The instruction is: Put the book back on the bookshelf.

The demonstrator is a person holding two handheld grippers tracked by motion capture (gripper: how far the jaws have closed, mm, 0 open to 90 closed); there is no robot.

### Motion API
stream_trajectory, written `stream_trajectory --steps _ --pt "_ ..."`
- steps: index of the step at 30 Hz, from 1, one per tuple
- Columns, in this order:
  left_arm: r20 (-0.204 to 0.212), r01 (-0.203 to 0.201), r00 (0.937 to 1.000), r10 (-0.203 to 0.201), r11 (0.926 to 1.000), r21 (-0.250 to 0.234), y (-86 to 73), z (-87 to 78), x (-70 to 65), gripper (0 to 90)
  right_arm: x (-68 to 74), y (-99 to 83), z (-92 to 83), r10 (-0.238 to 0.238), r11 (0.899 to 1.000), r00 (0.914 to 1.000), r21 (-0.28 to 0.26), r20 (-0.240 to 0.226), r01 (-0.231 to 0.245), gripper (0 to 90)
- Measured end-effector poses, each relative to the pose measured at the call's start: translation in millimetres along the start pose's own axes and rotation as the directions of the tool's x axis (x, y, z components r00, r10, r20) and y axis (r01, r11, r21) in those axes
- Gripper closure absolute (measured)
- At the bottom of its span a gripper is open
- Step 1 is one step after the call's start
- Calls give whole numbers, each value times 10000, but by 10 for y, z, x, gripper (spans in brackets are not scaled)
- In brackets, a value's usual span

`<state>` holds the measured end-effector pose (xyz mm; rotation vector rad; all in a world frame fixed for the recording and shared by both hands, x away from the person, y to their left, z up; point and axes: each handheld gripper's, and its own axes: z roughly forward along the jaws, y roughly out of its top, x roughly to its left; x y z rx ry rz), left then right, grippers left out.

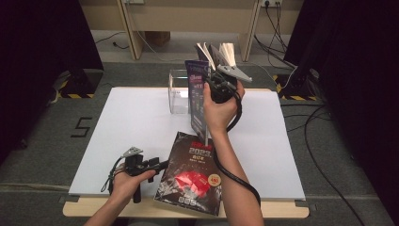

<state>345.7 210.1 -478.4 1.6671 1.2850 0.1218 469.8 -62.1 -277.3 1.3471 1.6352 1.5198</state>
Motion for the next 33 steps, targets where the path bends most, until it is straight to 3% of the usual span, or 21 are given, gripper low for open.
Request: stream_trajectory --steps 33 --pt "46 -76 10000 76 10000 39 -25 38 -2 456 -45 123 228 222 9993 9996 -290 192 -217 828"
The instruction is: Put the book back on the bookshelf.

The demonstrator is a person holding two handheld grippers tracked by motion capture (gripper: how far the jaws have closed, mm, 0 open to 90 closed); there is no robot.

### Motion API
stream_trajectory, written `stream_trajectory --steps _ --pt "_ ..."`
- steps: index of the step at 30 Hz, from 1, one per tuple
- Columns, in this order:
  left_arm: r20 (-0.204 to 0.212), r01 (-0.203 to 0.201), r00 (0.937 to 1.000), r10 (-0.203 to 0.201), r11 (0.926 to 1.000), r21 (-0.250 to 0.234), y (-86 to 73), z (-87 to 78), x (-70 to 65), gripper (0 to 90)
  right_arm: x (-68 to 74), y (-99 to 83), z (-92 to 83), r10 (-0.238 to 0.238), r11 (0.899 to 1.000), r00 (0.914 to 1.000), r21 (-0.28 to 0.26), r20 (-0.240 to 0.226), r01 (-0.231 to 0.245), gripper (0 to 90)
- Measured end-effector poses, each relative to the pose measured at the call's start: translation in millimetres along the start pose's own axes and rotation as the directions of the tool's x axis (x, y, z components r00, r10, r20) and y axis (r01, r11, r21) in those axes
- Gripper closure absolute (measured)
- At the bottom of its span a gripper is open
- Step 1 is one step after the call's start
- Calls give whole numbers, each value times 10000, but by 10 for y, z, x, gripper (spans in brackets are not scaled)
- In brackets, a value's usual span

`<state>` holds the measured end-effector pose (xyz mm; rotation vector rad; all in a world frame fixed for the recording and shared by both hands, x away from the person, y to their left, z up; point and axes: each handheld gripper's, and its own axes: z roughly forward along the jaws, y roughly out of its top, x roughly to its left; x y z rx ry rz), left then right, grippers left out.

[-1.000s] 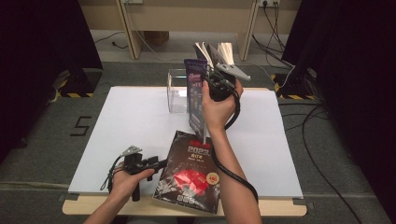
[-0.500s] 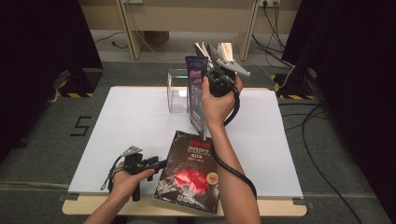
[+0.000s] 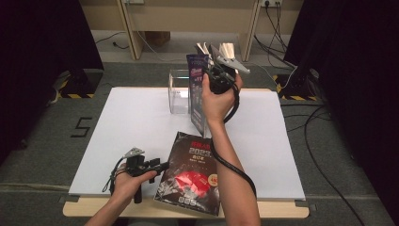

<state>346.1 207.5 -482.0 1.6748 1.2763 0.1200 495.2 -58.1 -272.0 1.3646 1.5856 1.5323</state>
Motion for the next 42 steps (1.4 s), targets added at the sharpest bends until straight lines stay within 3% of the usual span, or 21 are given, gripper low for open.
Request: stream_trajectory --steps 23,34,42 --pt "-46 58 10000 -58 10000 -54 -1 -8 16 451 -54 -11 222 -22 9999 9993 -101 364 25 828" --pt "-32 82 10000 -82 9999 -101 1 -20 35 451 -20 -21 348 98 9988 9982 -495 599 -69 825" --pt "9 114 9999 -114 9999 -67 -14 -19 51 454 -63 -177 482 -114 9993 9963 -359 857 145 821"
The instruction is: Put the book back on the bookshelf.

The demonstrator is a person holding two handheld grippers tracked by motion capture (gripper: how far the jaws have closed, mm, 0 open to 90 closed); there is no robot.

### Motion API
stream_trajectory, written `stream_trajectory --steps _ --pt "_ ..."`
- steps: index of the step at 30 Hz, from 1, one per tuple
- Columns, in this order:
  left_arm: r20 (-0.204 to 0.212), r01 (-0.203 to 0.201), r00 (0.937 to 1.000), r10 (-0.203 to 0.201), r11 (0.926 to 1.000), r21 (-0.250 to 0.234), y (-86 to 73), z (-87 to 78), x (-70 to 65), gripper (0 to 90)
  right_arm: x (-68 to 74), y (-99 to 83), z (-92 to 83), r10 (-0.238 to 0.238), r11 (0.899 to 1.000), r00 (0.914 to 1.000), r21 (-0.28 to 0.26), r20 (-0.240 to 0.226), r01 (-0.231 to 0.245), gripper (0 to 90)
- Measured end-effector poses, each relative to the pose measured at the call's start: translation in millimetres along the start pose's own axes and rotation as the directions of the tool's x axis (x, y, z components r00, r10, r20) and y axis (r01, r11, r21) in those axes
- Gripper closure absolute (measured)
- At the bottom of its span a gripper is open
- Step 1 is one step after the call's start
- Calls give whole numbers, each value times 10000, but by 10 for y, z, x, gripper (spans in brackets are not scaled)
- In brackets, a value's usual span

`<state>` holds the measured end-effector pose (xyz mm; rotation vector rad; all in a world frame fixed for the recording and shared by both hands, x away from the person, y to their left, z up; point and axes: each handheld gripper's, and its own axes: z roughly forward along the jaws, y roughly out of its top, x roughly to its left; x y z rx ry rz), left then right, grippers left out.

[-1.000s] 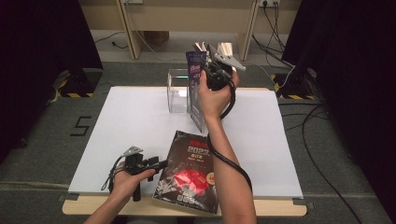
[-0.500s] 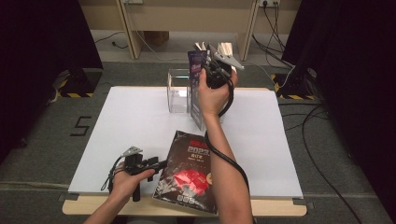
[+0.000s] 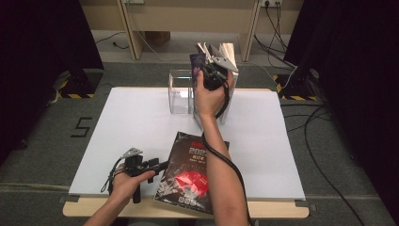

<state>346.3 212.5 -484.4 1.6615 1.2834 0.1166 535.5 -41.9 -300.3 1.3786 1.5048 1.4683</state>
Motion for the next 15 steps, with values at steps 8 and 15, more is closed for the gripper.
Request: stream_trajectory --steps 8,15 --pt "-36 -14 10000 14 10000 22 -17 5 6 455 34 -82 -211 -447 9986 9989 -282 -171 442 810" --pt "-25 34 10000 -33 10000 88 -29 2 -3 455 44 -152 -512 -1001 9950 9947 -42 -225 1000 805"
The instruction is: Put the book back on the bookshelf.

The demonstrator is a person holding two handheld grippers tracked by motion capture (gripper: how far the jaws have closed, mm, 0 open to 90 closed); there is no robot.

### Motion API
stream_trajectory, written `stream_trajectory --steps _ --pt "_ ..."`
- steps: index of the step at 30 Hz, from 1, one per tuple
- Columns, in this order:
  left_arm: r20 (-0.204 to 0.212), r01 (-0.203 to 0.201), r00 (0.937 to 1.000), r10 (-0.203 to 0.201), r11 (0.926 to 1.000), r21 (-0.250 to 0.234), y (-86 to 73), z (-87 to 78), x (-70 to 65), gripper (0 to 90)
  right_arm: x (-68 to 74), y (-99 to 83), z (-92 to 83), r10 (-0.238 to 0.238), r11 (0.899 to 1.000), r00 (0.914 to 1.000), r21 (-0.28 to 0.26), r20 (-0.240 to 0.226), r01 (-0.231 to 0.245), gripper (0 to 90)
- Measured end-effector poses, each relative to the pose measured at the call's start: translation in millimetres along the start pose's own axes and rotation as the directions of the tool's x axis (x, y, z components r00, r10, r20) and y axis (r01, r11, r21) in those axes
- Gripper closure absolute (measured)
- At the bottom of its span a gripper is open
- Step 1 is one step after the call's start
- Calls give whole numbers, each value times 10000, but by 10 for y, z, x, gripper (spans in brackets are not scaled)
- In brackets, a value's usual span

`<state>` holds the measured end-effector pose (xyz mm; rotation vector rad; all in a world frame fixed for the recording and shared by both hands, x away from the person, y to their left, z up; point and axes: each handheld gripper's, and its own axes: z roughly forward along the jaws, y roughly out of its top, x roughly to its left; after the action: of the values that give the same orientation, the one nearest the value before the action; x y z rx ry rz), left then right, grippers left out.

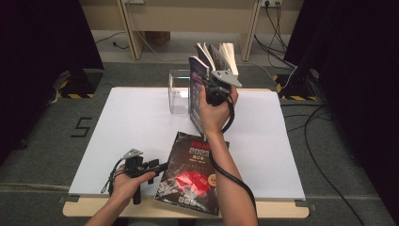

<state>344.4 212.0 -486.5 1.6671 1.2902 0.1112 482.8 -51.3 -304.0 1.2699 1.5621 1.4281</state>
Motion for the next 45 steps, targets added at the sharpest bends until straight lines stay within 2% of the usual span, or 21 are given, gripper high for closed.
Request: stream_trajectory --steps 4,10,11,16,24,29,36,41,43,44,45 --pt "-18 25 10000 -25 10000 -18 3 -3 8 455 -41 -52 -173 -258 9996 9995 141 -203 261 794" --pt "9 61 10000 -61 10000 8 3 -5 11 456 -136 -92 -337 -270 9987 9992 417 -301 283 778" --pt "-16 75 10000 -75 10000 -35 1 0 6 456 -143 -94 -354 -146 9986 9993 509 -338 163 777" --pt "7 92 10000 -92 9999 -47 3 -2 7 456 -169 -101 -369 -105 9966 9995 813 -308 130 761" --pt "0 126 9999 -126 9999 -65 14 -12 15 457 -185 -54 -287 107 9902 9997 1397 -228 -74 714" --pt "25 122 9999 -122 9999 -94 14 -11 10 457 -202 -24 -242 235 9808 9994 1941 -238 -185 744" --pt "25 128 9999 -128 9999 -86 20 -17 16 457 -151 -31 -192 -12 9636 9995 2673 -315 95 777" --pt "31 190 9998 -190 9998 -65 17 -8 18 457 -159 -9 -200 270 9505 9969 3107 -734 -28 798" --pt "56 204 9998 -204 9998 -55 15 -5 16 457 -144 8 -191 84 9394 9963 3422 -855 215 786" --pt "61 212 9998 -212 9998 -56 15 -5 15 457 -140 8 -179 145 9325 9949 3605 -998 226 787" --pt "64 224 9997 -223 9997 -62 15 -6 15 457 -139 5 -174 227 9321 9936 3617 -1111 191 788"
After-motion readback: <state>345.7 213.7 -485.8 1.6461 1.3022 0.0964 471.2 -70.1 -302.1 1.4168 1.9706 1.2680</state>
